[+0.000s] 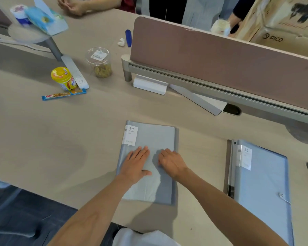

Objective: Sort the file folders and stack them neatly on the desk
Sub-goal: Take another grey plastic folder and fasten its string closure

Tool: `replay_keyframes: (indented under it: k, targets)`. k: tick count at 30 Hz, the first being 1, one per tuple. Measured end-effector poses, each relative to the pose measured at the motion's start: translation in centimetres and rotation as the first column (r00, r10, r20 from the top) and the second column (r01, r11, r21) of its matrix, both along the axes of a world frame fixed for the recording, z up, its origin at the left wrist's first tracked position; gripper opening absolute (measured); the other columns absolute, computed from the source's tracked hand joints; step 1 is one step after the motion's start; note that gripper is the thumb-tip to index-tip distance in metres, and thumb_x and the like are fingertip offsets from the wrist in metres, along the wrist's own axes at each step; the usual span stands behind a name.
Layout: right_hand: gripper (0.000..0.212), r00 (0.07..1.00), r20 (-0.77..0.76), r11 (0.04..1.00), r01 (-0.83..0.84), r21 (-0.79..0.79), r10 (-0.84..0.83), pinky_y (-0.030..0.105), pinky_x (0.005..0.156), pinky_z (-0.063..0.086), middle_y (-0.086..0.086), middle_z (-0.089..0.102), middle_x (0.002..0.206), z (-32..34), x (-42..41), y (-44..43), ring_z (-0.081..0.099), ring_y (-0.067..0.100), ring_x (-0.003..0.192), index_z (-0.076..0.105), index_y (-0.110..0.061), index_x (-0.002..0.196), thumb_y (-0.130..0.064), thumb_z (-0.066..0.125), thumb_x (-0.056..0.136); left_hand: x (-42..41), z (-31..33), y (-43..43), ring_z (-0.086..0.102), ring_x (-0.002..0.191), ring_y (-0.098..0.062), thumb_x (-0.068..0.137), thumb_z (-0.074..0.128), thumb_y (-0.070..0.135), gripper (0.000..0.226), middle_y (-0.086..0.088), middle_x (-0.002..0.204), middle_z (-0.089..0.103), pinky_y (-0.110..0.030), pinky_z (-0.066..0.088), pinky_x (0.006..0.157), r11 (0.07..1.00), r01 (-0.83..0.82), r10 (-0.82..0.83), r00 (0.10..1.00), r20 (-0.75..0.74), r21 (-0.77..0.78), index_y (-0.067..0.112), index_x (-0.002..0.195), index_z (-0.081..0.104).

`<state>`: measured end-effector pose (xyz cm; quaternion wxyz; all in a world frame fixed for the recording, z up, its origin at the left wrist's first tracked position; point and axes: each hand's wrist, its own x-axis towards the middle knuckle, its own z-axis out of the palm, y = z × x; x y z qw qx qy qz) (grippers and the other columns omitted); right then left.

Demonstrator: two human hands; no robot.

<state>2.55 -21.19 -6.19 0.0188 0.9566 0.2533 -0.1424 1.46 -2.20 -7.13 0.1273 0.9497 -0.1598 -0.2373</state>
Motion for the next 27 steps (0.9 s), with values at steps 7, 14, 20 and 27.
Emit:
replay_keyframes:
  k: [7,14,20,27]
  targets:
    - [0.018,0.991,-0.019,0.989,0.133,0.06,-0.132,0.039,0.07,0.041,0.015,0.06,0.104,0.8,2.2,-2.5,0.056,0.034,0.097,0.058,-0.005,0.1,-0.014,0.058,0.085,-0.1,0.1,0.1,-0.006,0.152,-0.014,0.089,0.055,0.053,0.09,0.008,0.165,-0.004,-0.036,-0.001,0.122,1.0,0.003,-0.003,1.0,-0.001,-0.011,0.021,0.155,0.004]
    - [0.025,0.993,0.04,0.987,0.108,0.12,-0.113,0.029,0.046,0.041,0.006,0.062,0.074,0.3,-1.6,-4.8,0.059,0.027,0.061,0.057,-0.013,0.073,-0.006,0.08,0.063,-0.3,0.2,-0.3,-0.008,0.152,-0.014,0.089,0.053,0.055,0.091,0.008,0.165,-0.006,-0.037,-0.001,0.123,1.0,-0.009,0.009,1.0,-0.011,0.0,0.021,0.155,0.001]
    - [0.021,0.964,-0.078,0.919,0.267,0.292,-0.255,0.036,0.066,0.047,0.01,0.063,0.088,0.7,-1.8,-4.7,0.059,0.029,0.083,0.063,-0.009,0.08,-0.026,0.056,0.09,-0.1,0.2,-0.4,-0.008,0.152,-0.016,0.089,0.054,0.053,0.091,0.006,0.165,-0.007,-0.039,0.0,0.123,1.0,-0.009,0.009,1.0,-0.03,0.004,0.02,0.155,0.001]
    - [0.015,0.969,0.021,0.915,0.226,0.335,-0.247,0.033,0.056,0.049,0.008,0.063,0.076,-0.1,-2.7,-3.5,0.062,0.03,0.072,0.062,-0.01,0.073,-0.021,0.062,0.084,-0.1,0.2,-0.5,-0.008,0.152,-0.017,0.09,0.054,0.051,0.091,0.006,0.165,-0.007,-0.04,0.0,0.123,1.0,-0.004,0.004,0.999,-0.032,0.005,0.018,0.155,0.0]
